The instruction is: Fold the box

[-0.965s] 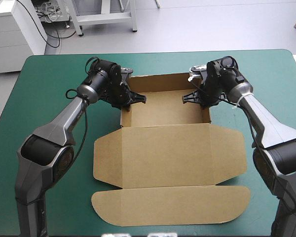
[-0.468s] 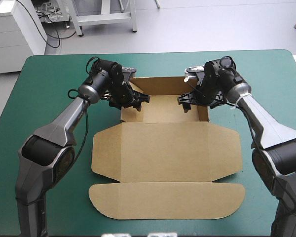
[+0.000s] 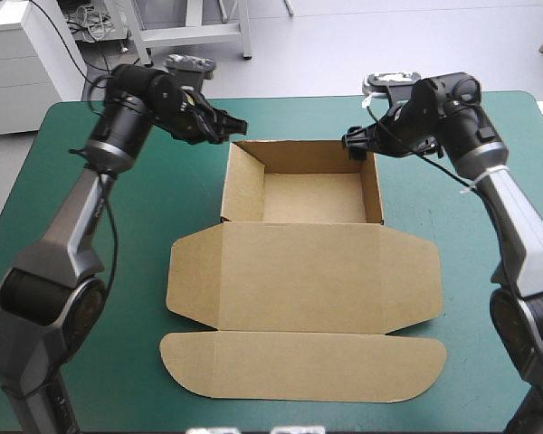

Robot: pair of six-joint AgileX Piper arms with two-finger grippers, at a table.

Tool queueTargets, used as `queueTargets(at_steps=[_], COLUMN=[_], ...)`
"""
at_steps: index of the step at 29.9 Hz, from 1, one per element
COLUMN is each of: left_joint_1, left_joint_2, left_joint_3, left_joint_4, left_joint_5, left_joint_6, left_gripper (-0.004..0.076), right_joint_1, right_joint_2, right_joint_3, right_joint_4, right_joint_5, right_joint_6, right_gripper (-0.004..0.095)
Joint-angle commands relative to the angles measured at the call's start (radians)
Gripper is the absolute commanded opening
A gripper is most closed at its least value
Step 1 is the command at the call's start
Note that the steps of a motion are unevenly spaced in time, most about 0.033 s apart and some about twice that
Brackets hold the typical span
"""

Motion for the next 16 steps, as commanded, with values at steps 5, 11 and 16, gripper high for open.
queueTargets(at_steps=[5,11,16], left_joint_1=[0.026,0.026,0.026], left_joint_2=[-0.298,-0.511,-0.674], left_joint_3=[0.026,0.278,0.558], left_joint_4=[0.100,0.121,0.120], left_joint_5=[0.029,0.029,0.027], left_joint_6=[0.027,0.046,0.046], left_gripper=[-0.0008,-0.0008,-0.0008], right_joint_1=[-0.012,-0.012,-0.012], right_joint_2=[-0.249,-0.327,-0.297], right_joint_3=[0.013,0.146,0.167], right_joint_4=[0.005,0.007,0.014], right_joint_5=[-0.021,-0.021,-0.021], right_joint_6=[-0.017,-0.011,-0.001], right_gripper=[0.0862,0.0862,0.0862])
